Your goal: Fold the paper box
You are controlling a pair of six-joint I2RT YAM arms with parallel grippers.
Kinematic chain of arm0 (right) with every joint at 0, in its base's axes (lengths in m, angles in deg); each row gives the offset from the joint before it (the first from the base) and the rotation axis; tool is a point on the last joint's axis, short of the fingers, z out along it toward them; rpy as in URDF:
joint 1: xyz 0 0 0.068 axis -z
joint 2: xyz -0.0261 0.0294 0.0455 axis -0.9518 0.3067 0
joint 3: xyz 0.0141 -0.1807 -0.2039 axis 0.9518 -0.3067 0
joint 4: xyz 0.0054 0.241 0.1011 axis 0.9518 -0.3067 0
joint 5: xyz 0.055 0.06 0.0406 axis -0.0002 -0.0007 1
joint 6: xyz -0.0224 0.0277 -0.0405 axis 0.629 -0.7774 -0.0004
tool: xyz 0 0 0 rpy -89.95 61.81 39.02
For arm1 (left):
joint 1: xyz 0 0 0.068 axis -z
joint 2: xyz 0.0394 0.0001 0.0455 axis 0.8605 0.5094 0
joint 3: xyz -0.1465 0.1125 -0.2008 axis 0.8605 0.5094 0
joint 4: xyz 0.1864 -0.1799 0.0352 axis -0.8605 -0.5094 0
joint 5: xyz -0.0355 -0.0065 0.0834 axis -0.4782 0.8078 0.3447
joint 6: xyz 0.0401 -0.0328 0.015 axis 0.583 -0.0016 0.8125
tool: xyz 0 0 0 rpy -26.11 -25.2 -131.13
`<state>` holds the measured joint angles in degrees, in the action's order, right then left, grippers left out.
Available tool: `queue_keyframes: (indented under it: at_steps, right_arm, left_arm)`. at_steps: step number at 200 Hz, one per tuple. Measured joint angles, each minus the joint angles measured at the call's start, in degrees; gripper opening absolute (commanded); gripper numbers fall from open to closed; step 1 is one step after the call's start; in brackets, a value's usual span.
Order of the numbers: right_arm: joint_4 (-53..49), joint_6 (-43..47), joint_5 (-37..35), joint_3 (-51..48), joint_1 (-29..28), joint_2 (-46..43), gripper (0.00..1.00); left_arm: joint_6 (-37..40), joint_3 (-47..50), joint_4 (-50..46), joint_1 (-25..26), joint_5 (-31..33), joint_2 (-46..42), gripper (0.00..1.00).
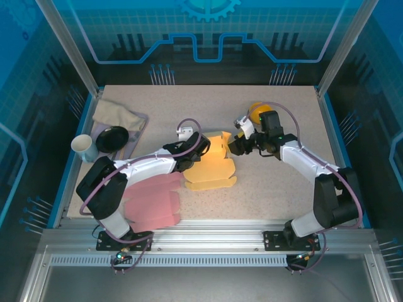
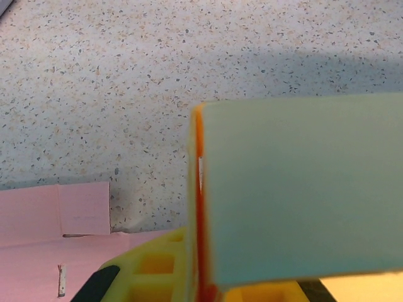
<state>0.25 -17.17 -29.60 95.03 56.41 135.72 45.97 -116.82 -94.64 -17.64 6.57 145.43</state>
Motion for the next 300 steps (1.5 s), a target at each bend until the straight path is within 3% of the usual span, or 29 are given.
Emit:
queue_keyframes:
  at_steps: [47,106,174,224,300]
  right_arm:
    - [1.46,0.68,2.05,-2.56,5.01,-2.69,0.57]
    - [1.75,4.50,-4.17,-2.51,6.12,1.18,0.57]
    - [-1.38,9.77,-4.70,-0.26,-1.95,7.76,0.55]
    - [-3.76,12.28,-4.52,1.31,-2.69,7.76,0.54]
    - [-3.26,4.96,-11.85,5.81,-7.04,8.11,0.51]
  left_arm:
    - [1.16,0.61,0.50,-0.11,0.15,0.00,0.02]
    - [3.30,2.97,2.89,-0.44,0.11,-0.15,0.02]
    - [4.31,3.69,6.21,-0.87,-0.81,-1.16,0.02]
    - [4.33,3.78,7.69,-1.07,-2.01,-1.18,0.02]
    - [4.07,3.78,8.44,-1.25,-2.60,-2.05,0.02]
